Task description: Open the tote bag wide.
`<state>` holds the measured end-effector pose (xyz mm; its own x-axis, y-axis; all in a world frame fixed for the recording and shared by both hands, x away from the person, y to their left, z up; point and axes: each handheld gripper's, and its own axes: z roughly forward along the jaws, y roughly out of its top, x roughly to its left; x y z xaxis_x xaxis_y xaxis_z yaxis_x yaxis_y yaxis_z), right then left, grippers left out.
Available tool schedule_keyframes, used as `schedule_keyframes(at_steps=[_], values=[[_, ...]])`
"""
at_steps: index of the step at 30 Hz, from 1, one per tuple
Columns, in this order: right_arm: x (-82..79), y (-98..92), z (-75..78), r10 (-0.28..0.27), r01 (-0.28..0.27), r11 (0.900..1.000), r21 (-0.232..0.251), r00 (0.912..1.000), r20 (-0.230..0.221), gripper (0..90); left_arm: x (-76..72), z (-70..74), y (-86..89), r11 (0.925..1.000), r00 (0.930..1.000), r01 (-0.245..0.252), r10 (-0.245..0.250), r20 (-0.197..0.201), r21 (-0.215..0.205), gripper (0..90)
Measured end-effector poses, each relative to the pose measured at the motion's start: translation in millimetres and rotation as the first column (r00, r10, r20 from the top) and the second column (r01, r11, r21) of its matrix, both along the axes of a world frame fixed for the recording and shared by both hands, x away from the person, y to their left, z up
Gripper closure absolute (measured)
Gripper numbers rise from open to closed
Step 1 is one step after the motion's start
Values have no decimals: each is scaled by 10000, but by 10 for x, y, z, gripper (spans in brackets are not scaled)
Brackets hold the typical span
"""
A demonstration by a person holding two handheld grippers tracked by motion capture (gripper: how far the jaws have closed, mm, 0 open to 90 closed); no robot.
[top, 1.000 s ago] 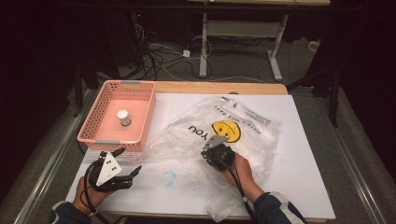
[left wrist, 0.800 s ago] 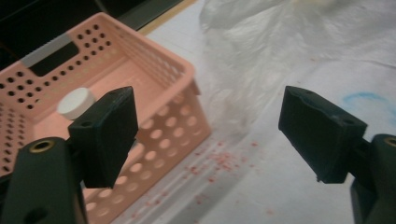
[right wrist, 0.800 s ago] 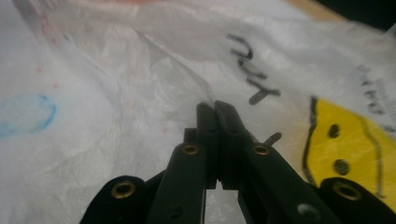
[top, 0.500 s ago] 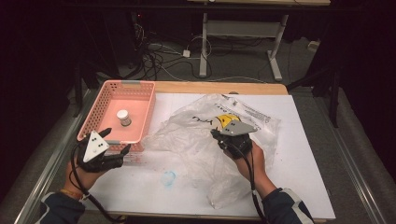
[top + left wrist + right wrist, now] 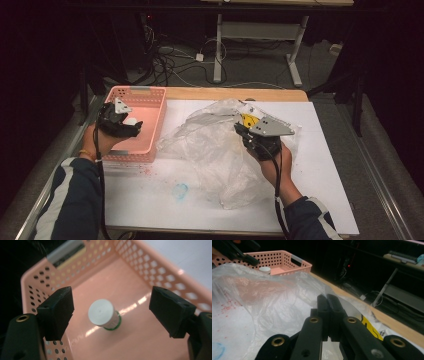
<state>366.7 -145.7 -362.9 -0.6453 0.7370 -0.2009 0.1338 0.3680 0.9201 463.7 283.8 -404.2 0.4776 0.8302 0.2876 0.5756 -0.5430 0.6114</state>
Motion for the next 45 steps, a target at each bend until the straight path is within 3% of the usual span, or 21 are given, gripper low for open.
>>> schedule_keyframes(at_steps=[3, 7, 8, 11, 13, 14, 17, 22, 24, 28, 30, 33, 36, 40, 42, 45], values=[[-11, -40, 36, 16, -16, 10000, 15, 10000, 67, 900, 212, -135, 46, 9981, 9944, -496, 528, -910, 367, 225], [-4, -88, 60, 130, -129, 9997, 187, 9999, -87, 900, 381, -279, 111, 9949, 9836, -969, 1002, -1502, 292, 227], [1, -86, 53, 218, -216, 9997, 135, 9996, -151, 900, 414, -306, 114, 9933, 9804, -1072, 1129, -1618, 432, 227], [8, -60, 16, 315, -313, 9995, 40, 9990, -330, 900, 488, -317, 135, 9946, 9739, -996, 1033, -2022, 285, 258], [18, -38, -12, 424, -426, 9991, -38, 9981, -449, 900, 510, -323, 145, 9971, 9693, -753, 696, -2360, -150, 407], [18, -26, -25, 442, -446, 9990, -87, 9980, -461, 900, 520, -343, 134, 9975, 9663, -704, 674, -2483, -32, 465], [16, -11, -31, 500, -509, 9986, -172, 9976, -478, 900, 519, -334, 132, 9984, 9687, -559, 514, -2427, -117, 473], [4, 20, 25, 539, -549, 9977, -392, 9982, -253, 900, 491, -304, 86, 9997, 9705, -207, 238, -2401, 151, 484], [8, 45, 65, 555, -560, 9975, -437, 9984, -119, 900, 461, -257, 85, 9998, 9774, -201, 206, -2105, 49, 485], [7, 117, 101, 535, -520, 9957, -772, 9984, 168, 900, 324, -70, 135, 9979, 9943, -97, 30, -1063, -634, 485], [6, 158, 88, 515, -491, 9936, -1016, 9984, 214, 900, 221, 27, 161, 9949, 9986, 55, -108, -513, -1012, 486], [22, 206, 36, 510, -503, 9922, -1137, 9987, 31, 900, 24, 134, 138, 9904, 9986, 515, -497, 176, -1279, 486], [35, 236, -12, 445, -454, 9904, -1304, 9990, -99, 900, -217, 224, 61, 9848, 9909, 1101, -983, 918, -1346, 486], [37, 242, -24, 313, -320, 9903, -1355, 9995, -68, 900, -549, 343, -38, 9734, 9698, 1759, -1458, 1954, -1469, 486], [37, 256, -44, 293, -307, 9897, -1395, 9995, -120, 900, -704, 404, -88, 9643, 9505, 2249, -1856, 2491, -1397, 486], [51, 267, -74, 267, -292, 9884, -1491, 9995, -191, 900, -938, 441, -183, 9455, 9289, 2870, -2355, 2858, -1536, 486]])
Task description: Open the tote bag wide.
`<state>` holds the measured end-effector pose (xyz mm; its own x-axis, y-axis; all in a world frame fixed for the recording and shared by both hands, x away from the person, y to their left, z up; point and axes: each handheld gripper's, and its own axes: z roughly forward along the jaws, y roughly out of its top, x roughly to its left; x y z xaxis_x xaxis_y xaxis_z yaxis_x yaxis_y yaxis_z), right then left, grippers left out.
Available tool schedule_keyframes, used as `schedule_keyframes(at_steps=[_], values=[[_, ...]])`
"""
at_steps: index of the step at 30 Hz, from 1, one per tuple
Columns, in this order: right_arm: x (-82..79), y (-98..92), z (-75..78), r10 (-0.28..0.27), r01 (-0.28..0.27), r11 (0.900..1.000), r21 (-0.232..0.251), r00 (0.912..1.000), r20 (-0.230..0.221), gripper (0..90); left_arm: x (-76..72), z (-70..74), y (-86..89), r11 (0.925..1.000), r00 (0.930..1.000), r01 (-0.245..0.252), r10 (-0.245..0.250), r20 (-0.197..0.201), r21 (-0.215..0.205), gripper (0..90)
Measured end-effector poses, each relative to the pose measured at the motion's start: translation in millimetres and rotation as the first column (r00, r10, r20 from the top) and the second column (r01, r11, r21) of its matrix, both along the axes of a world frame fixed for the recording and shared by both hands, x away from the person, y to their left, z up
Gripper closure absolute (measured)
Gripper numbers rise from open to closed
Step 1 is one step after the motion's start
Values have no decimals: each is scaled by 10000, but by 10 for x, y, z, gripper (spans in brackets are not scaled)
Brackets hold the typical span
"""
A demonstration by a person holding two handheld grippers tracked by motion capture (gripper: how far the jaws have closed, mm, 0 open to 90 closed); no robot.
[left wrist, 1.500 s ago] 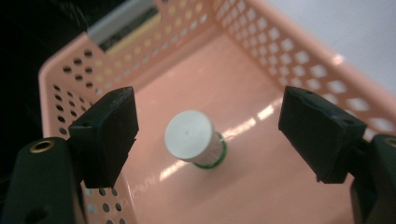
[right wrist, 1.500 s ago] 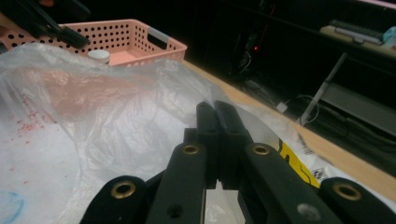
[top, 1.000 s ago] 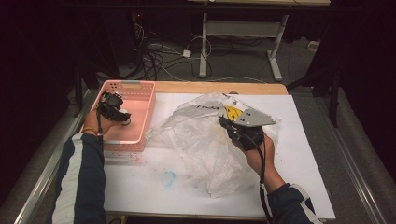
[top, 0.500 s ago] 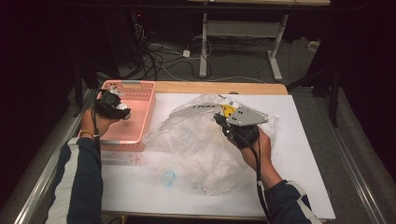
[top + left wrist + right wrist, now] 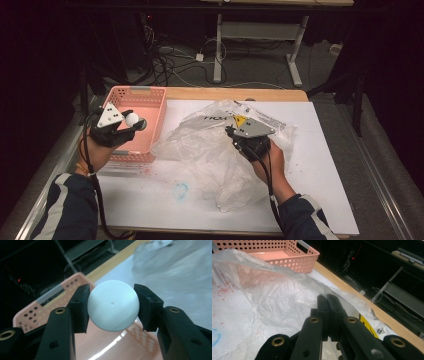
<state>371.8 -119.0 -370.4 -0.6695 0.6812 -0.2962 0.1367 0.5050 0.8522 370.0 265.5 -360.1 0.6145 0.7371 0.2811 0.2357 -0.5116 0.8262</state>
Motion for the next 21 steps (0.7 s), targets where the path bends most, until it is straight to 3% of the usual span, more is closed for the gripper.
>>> schedule_keyframes(at_steps=[5, 8, 11, 15, 18, 21], values=[[11, -29, -30, -184, 184, 9998, 39, 9998, -101, 900, -252, 0, -223, 9931, 9937, 1084, -1069, 339, -448, 486], [21, -56, -82, -289, 288, 9996, -59, 9993, -245, 900, -399, 50, -411, 9863, 9841, 1644, -1630, 710, -146, 486], [37, -61, -125, -380, 376, 9992, -98, 9986, -379, 900, -522, 100, -546, 9734, 9705, 2270, -2233, 905, -325, 486], [27, -68, -169, -330, 327, 9994, -113, 9989, -346, 900, -673, 89, -767, 9510, 9469, 3078, -3030, 1073, -304, 486], [26, -71, -193, -301, 298, 9995, -68, 9982, -517, 900, -749, 35, -983, 9319, 9256, 3626, -3617, 1113, 123, 486], [19, -81, -172, -259, 262, 9996, 71, 9985, -472, 900, -734, -56, -1168, 9152, 9112, 4015, -4030, 853, 342, 485]])
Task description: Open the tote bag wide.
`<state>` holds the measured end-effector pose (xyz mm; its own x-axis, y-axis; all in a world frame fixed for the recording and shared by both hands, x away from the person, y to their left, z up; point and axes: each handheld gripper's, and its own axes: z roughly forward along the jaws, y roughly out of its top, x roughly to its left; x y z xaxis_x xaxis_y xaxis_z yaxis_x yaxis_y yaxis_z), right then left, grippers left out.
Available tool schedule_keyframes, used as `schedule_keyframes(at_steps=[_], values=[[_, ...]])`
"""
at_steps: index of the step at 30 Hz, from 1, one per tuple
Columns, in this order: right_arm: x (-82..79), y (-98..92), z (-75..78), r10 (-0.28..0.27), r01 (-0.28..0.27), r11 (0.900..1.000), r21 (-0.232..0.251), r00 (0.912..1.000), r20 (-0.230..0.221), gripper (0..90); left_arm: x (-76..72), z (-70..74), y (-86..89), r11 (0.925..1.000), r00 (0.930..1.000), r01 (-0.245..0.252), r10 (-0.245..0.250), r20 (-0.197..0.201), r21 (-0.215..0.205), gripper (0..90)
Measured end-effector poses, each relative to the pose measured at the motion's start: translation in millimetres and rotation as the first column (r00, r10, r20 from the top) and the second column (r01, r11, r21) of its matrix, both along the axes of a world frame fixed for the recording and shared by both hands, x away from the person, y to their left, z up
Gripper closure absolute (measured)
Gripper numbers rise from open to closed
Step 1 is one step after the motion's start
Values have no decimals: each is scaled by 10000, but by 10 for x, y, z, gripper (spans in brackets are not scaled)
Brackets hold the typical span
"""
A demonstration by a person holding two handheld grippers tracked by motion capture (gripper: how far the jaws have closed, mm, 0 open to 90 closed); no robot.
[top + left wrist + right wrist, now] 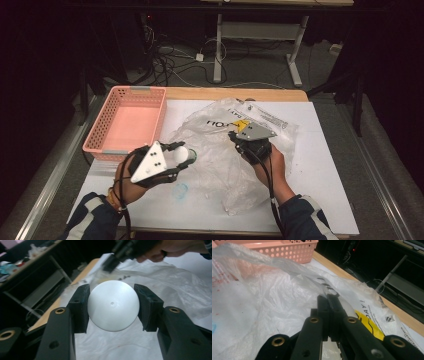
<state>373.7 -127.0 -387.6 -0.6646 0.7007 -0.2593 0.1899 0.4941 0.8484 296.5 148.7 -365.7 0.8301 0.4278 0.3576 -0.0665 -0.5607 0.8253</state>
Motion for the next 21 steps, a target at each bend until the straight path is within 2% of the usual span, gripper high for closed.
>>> schedule_keyframes(at_steps=[2, 4, 6, 9, 11, 14, 18, 21], values=[[-14, -6, 29, 78, -78, 9999, 137, 10000, -2, 900, 25, -59, -95, 9997, 9999, 117, -118, 10, 200, 486], [-35, -19, 69, 152, -152, 9994, 321, 9999, 25, 900, 74, -114, -166, 9994, 9994, 265, -260, -243, 207, 486], [-52, -27, 110, 225, -227, 9988, 431, 9997, 54, 900, 125, -180, -240, 9989, 9995, 217, -208, -225, 406, 486], [-61, -41, 142, 293, -296, 9980, 567, 9996, 61, 900, 240, -297, -353, 9984, 9986, 245, -220, -491, 517, 485], [-59, -41, 137, 327, -324, 9975, 630, 9995, -47, 900, 317, -395, -447, 9963, 9980, 248, -199, -605, 825, 486], [-55, -19, 115, 393, -384, 9978, 535, 9991, -157, 900, 445, -545, -569, 9923, 9967, 163, -63, -811, 1226, 485], [-44, 10, 77, 585, -572, 9976, 382, 9978, -322, 900, 620, -714, -682, 9913, 9928, 41, 117, -1192, 1314, 485], [-28, 19, 44, 637, -624, 9976, 295, 9969, -466, 900, 745, -823, -759, 9874, 9922, -160, 351, -1196, 1574, 485]])
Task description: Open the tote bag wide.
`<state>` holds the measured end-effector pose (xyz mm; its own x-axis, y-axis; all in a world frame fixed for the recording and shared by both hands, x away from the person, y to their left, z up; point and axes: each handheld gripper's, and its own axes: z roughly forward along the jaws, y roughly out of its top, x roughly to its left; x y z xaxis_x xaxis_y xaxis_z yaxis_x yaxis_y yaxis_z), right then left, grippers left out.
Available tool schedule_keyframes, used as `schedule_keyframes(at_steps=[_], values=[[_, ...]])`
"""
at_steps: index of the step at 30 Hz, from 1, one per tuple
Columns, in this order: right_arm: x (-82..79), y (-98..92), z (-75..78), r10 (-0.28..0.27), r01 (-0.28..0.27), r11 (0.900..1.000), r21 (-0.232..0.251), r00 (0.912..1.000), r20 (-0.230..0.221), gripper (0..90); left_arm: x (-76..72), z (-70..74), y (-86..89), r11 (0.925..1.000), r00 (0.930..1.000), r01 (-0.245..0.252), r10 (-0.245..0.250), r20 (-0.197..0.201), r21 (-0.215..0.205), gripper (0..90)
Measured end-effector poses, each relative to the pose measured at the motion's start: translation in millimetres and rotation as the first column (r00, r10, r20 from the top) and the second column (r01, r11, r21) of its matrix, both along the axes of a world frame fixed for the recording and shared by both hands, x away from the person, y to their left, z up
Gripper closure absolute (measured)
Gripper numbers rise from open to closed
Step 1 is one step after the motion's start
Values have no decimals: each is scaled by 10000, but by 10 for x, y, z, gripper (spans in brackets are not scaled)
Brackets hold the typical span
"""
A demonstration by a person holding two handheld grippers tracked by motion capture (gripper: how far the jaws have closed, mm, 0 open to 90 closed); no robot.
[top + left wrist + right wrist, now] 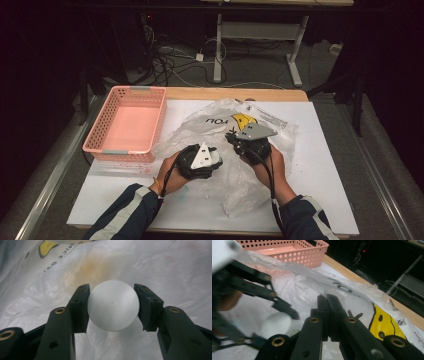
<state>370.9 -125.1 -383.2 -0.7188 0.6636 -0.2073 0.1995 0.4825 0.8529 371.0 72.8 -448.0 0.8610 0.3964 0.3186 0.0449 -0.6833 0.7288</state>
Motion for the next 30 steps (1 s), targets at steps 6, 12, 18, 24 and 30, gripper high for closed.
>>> schedule_keyframes(at_steps=[6, 12, 18, 24, 30], values=[[16, 1, -38, 79, -80, 9999, -119, 9999, -112, 900, 142, -155, -83, 9953, 9955, -942, 940, 99, 238, 472], [26, -18, -59, 40, -44, 9998, -214, 9999, -153, 900, -35, -7, -48, 9967, 9947, -804, 807, 633, -79, 346], [26, -18, -92, 69, -80, 9992, -380, 9996, -275, 900, -408, 230, 106, 9998, 9825, -130, 103, 1859, 129, 282], [1, -32, -97, 171, -188, 9985, -511, 9993, -335, 900, -568, 533, 586, 9935, 9641, -877, 1030, 2449, -728, 247], [-51, -69, -89, 333, -357, 9978, -559, 9985, -441, 900, -440, 421, 1022, 9728, 9652, -2241, 2298, 1251, -584, 222]])
